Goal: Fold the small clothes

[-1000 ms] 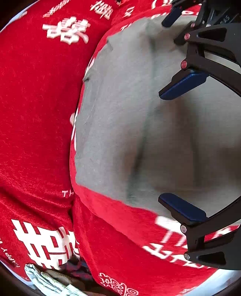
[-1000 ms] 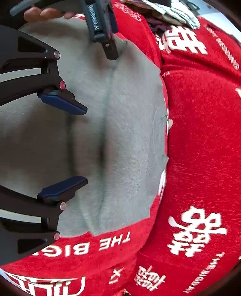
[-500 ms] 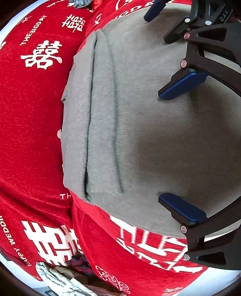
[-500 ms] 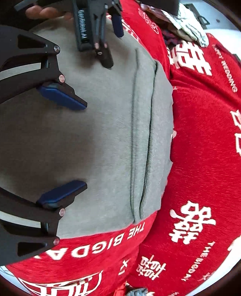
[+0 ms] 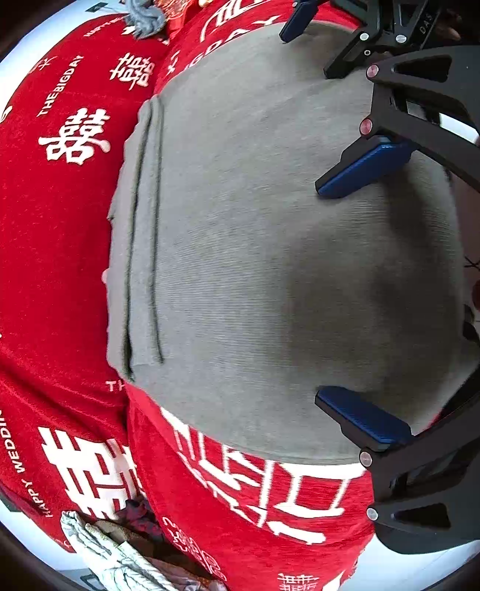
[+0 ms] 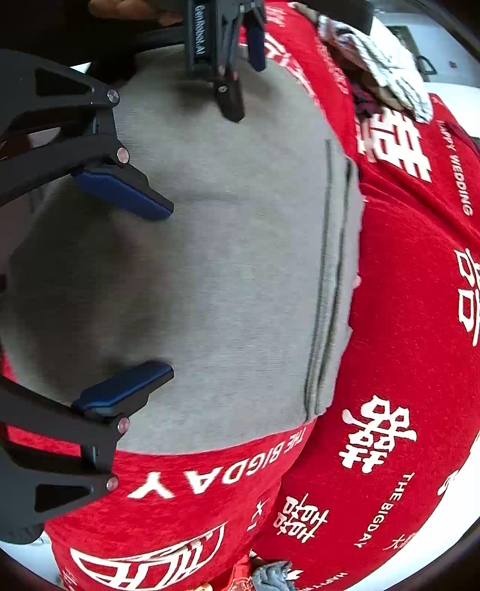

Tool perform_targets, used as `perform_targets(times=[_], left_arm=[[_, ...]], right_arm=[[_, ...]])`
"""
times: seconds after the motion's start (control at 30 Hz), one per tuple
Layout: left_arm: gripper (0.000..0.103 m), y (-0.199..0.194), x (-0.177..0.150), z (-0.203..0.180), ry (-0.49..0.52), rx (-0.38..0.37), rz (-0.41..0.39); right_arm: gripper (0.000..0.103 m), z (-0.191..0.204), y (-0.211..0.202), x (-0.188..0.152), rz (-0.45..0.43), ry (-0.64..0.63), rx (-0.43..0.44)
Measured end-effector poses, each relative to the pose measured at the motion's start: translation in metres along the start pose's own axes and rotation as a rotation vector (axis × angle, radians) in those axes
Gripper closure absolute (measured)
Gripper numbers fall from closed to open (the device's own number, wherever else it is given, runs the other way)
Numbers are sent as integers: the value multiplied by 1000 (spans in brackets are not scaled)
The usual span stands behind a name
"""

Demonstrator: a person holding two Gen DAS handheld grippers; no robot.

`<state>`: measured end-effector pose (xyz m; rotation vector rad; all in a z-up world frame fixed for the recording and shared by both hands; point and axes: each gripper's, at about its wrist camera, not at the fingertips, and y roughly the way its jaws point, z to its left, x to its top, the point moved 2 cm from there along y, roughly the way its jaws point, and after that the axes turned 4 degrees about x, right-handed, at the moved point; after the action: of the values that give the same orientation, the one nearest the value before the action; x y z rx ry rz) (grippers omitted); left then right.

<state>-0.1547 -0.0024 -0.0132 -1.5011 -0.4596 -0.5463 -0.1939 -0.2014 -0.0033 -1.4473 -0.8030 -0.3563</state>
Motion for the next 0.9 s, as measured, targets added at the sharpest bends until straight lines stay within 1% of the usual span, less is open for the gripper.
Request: perform_targets(times=[0.1,0.13,0.17,0.2,0.23,0.27,0.3,0.37,0.43,0.47,0.5,0.57,0.6,0.67,0.7,0.73,0.77,0.8,0.83,0.87,0.9], left_arm=[[1,-3,-6,0,32,-19,54],[1,-5,-6,3,48,-35,76],[1,-10,-6,10,37,-40,71],[1,-16,-4,21,0,-35,48],[1,-20,-2,37,-52,-23,34],[1,-20,-2,53,-102,-20,42],[1,-18,-3,69,-163,-26,66],[1,-4,-11,96,-286,-66,153],[1,10,-24,108,-367,-92,239],[1,15,-28,107,-384,-110,267],[1,18,-32,101,-389,-140,294],[1,19,-32,83,-339,-159,297],[1,19,-31,73,-311,-155,292],[2,16,-29,62,-282,-129,273],[11,14,-28,59,-274,-134,265],[17,9,-27,58,-267,-138,251],[33,4,-26,57,-259,-140,235],[59,-2,-24,57,-247,-140,218],[76,-8,-23,56,-229,-150,204],[88,-11,-20,56,-216,-170,200],[88,-17,-18,54,-208,-177,192]], right_arm=[[19,2,-3,-8,62,-30,-3],[19,2,-4,-10,98,-47,-3],[19,1,-6,-12,141,-63,1],[19,-3,-10,-12,165,-56,11],[19,-10,-18,-13,158,-24,23],[19,-17,-25,-14,135,12,23],[19,-28,-33,-16,106,61,13],[19,-50,-39,-22,92,149,-21],[19,-69,-35,-30,127,234,-35],[19,-77,-31,-36,158,280,-31],[19,-82,-26,-41,187,320,-22],[19,-85,-15,-50,233,389,34],[17,-83,-12,-52,241,406,49],[17,-73,-11,-51,228,387,33],[22,-65,-10,-49,226,350,47],[35,-59,-11,-48,220,314,59],[45,-51,-13,-47,213,268,54],[69,-46,-15,-46,209,222,37],[88,-43,-16,-45,209,206,43],[89,-45,-18,-44,203,216,86],[90,-48,-19,-43,199,241,117]])
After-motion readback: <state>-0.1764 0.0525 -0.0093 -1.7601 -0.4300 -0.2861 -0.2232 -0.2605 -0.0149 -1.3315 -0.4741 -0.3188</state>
